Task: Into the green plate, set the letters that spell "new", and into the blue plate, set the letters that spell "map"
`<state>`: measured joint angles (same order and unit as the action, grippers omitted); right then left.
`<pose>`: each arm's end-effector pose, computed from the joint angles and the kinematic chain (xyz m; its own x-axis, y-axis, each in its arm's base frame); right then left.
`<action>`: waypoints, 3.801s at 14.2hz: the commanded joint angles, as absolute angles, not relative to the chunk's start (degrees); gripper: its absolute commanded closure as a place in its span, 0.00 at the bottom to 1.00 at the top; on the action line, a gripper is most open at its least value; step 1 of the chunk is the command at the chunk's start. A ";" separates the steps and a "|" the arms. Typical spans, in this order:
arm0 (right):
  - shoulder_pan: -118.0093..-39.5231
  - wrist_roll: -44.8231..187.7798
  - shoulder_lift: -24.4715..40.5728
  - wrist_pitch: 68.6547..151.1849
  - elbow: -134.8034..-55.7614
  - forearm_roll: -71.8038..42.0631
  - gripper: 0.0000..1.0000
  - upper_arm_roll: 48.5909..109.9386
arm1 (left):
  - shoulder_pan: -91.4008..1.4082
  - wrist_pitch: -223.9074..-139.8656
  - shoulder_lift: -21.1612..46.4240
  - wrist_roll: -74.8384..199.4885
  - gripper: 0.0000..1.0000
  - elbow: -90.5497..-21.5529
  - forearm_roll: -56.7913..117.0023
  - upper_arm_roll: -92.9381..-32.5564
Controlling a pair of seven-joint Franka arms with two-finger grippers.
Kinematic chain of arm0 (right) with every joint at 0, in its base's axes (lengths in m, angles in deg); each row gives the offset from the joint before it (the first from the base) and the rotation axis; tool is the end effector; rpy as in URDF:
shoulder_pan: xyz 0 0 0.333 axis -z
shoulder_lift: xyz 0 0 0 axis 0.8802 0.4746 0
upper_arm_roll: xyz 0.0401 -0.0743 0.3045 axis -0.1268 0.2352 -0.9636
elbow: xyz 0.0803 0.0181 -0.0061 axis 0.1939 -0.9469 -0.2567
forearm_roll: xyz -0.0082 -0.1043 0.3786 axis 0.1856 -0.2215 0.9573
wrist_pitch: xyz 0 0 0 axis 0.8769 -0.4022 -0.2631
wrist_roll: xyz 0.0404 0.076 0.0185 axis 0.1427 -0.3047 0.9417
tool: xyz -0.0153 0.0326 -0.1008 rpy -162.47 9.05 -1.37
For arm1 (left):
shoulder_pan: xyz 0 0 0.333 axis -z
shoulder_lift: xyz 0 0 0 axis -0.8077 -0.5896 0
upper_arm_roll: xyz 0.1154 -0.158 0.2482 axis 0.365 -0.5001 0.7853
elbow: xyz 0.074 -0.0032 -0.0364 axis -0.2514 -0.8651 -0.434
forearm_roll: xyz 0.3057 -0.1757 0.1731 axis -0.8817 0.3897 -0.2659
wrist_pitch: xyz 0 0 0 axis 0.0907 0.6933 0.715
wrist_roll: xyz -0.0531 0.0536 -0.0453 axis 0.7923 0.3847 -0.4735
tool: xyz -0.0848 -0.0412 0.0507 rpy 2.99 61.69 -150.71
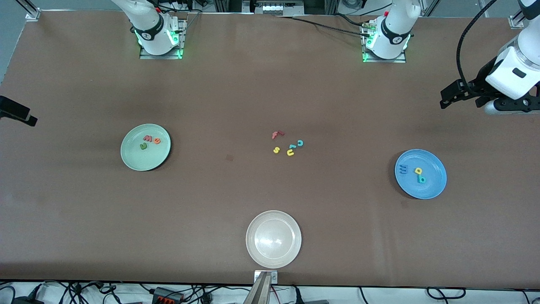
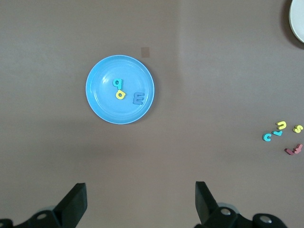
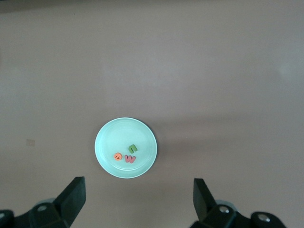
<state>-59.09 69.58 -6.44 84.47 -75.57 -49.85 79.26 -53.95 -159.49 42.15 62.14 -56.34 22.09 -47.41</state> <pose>0.5988 -0.0756 0.6235 0.9960 -0.0833 0.0331 -0.0828 -0.9964 -0.0173 0.5359 -0.0289 0.5870 0.9977 0.0616 -0.0265 0.0619 -0.9980 0.0106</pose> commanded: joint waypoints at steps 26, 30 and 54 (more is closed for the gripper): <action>-57.98 68.64 -18.84 92.21 -95.05 -53.91 0.00 76.45 | -53.96 -158.15 41.24 60.97 0.00 -54.51 22.61 -47.23; -57.98 68.47 -18.75 92.12 -95.05 -54.00 0.00 76.36 | -53.96 -158.15 41.33 60.97 0.00 -54.51 22.61 -47.23; -57.80 68.91 -18.67 92.03 -95.31 -54.00 0.00 76.54 | -53.69 -158.15 41.33 61.06 0.00 -54.34 22.34 -47.23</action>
